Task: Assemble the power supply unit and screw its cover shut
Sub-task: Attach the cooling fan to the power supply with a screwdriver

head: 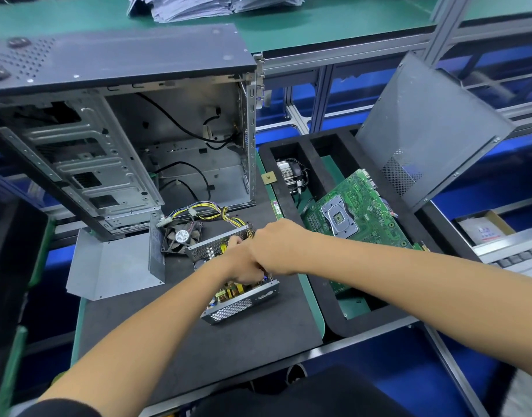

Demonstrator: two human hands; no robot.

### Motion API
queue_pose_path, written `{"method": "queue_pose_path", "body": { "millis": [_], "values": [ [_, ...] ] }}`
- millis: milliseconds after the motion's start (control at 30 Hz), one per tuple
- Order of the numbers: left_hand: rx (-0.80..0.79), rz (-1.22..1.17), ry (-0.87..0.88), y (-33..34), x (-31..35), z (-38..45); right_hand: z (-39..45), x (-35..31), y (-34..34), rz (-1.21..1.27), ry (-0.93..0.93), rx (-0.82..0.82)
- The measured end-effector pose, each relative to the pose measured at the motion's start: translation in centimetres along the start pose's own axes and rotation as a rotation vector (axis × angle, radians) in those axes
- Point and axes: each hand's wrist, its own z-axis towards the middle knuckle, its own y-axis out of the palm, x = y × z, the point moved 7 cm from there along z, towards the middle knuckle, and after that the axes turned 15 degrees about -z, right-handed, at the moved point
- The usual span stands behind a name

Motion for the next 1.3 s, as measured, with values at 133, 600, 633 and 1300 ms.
{"method": "queue_pose_path", "body": {
  "millis": [133,600,633,1300],
  "values": [
    [-0.006,0.024,-0.018,0.2,-0.3,0.1,-0.1,-0.2,0.1,0.109,-0.053,-0.02],
    [-0.029,-0.035,-0.043,-0.3,0.0,-0.4,-0.4,0.6,0.7,0.14,-0.069,-0.086],
    [-0.03,-0.047,-0.056,-0.2,0.0,-0.4,-0.3,0.6,0.5,0.126,-0.079,-0.07],
    [0.015,-0.332,-0.023,-1.7,0.7,-1.8,1.4,1.7,1.0,0.44,0.05,0.028]
  ]
}}
